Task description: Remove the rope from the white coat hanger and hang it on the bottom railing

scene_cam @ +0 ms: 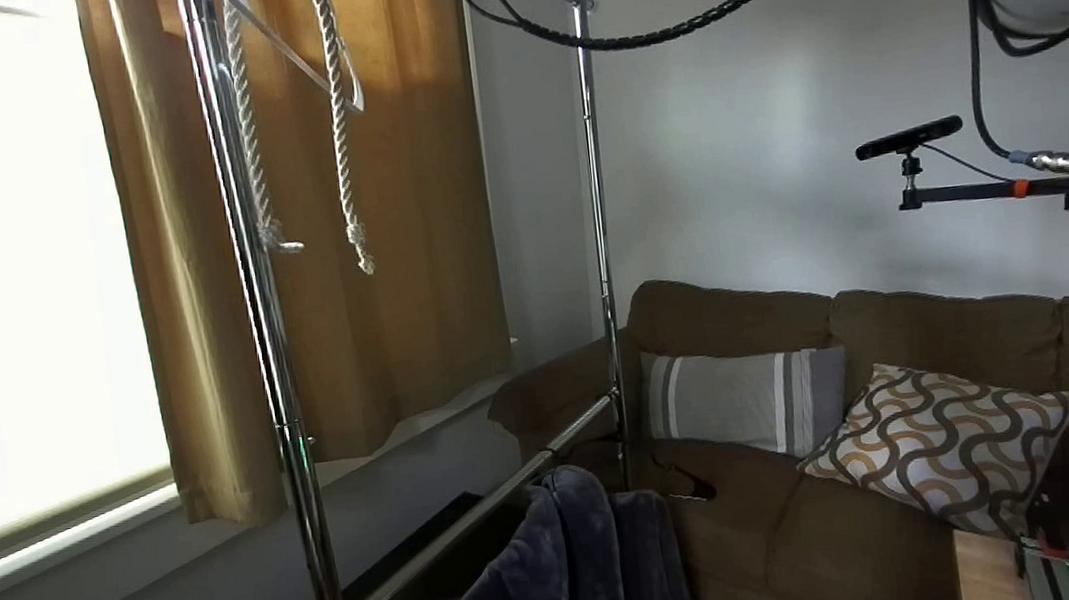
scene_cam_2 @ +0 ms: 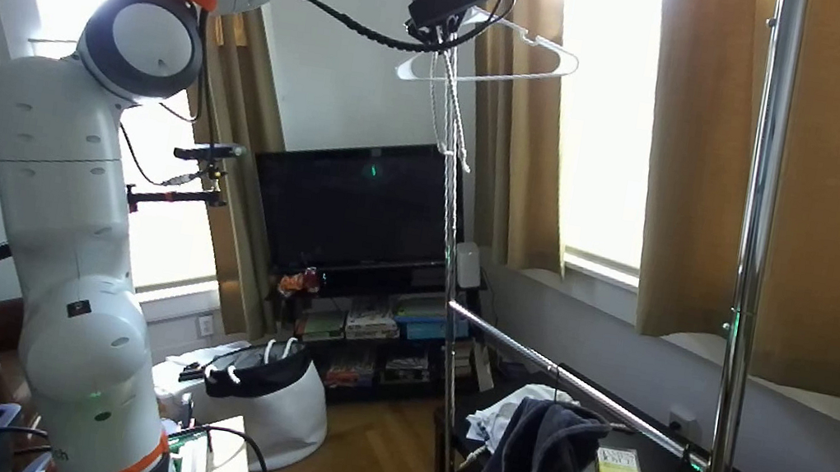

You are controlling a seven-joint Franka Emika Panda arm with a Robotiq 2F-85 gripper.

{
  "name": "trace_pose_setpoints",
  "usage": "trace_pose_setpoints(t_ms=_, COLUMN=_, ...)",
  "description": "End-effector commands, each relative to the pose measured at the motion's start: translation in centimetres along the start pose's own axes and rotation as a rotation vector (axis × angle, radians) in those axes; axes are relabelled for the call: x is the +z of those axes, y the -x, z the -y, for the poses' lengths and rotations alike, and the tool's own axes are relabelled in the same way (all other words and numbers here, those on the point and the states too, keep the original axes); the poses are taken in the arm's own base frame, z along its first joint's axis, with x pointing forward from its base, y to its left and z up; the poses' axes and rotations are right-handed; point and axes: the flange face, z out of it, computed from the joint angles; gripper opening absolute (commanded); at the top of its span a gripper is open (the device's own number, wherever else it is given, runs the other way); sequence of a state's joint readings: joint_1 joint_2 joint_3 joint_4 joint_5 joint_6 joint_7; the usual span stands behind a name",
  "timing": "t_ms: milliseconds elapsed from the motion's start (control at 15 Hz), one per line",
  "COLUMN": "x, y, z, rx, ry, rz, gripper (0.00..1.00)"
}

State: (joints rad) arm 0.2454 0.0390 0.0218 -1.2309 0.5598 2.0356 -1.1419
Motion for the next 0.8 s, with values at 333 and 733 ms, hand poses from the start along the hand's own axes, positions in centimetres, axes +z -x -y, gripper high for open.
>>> trace_pose_setpoints(t_ms=333, x=-0.57, y=0.11, z=1.51, rx=0.007, ry=-0.095, rz=0.006, gripper=0.03)
trace_pose_setpoints(t_ms=733, x=-1.43, y=-0.34, z=1.36, rx=-0.012, ry=-0.05, rz=-0.02, gripper=0.03)
